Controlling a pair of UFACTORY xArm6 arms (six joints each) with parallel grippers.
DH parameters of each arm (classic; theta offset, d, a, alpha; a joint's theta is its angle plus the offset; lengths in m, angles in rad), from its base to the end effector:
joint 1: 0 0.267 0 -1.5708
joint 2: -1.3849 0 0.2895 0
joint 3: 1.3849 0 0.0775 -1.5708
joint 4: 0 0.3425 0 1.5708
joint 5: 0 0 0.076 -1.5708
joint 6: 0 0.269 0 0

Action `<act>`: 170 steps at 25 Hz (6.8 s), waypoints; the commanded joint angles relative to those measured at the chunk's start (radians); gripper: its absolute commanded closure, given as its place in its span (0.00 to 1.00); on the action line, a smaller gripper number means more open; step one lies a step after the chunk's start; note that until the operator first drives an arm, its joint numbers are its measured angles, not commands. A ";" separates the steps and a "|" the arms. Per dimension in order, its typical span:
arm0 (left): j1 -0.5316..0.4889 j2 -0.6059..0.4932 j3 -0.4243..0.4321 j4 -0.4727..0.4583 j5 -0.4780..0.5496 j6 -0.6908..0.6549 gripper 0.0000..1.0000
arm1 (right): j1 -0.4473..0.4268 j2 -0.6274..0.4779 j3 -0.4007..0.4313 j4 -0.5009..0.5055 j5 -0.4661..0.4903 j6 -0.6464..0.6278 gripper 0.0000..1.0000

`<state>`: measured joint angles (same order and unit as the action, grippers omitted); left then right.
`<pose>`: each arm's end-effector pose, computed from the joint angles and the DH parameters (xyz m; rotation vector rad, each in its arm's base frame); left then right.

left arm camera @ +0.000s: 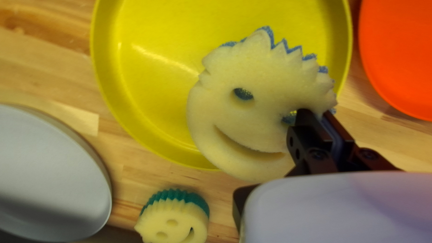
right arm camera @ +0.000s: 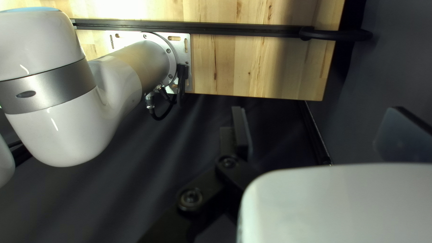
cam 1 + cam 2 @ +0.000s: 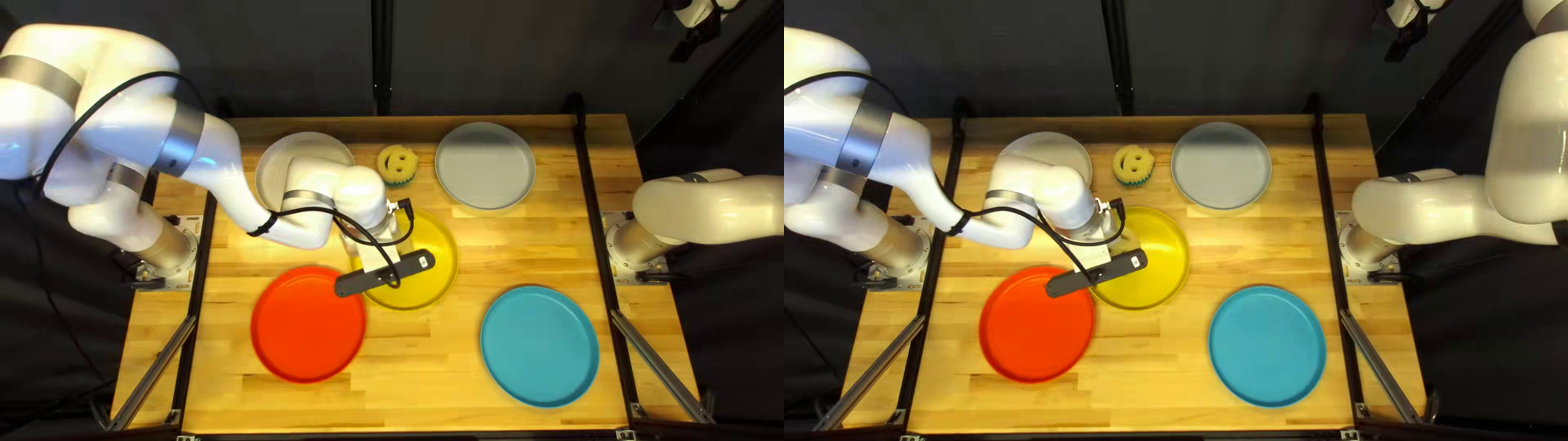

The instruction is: Pick up sponge and scrub the plate

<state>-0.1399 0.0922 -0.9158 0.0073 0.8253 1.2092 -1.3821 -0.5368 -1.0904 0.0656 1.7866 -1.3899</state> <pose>0.4546 -0.0629 0.1003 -2.4458 1.9658 0.0066 0.0687 -0.2621 0.3585 -2.9725 -0.0249 -0.0517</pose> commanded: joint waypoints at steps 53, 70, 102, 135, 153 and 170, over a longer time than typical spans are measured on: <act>-0.016 0.174 -0.098 0.060 -0.036 -0.035 1.00 | 0.000 0.000 0.000 0.000 0.000 0.000 0.00; 0.030 0.106 0.026 0.025 -0.092 -0.054 1.00 | 0.000 0.000 0.000 0.000 0.000 0.000 0.00; 0.110 0.332 -0.268 0.024 -0.098 0.029 1.00 | 0.000 0.000 0.000 0.000 0.000 0.000 0.00; 0.162 0.089 0.058 -0.107 -0.193 -0.047 1.00 | 0.000 0.000 0.000 0.000 0.000 0.000 0.00; 0.193 0.326 -0.224 -0.108 -0.134 0.054 1.00 | 0.000 0.000 0.000 0.000 0.000 0.000 0.00; -0.020 0.108 -0.115 -0.038 -0.151 -0.165 1.00 | 0.000 0.000 0.000 0.000 0.000 0.000 0.00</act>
<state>-0.1074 0.2093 -1.0213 -0.0351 0.6862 1.0565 -1.3821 -0.5368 -1.0904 0.0656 1.7866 -1.3899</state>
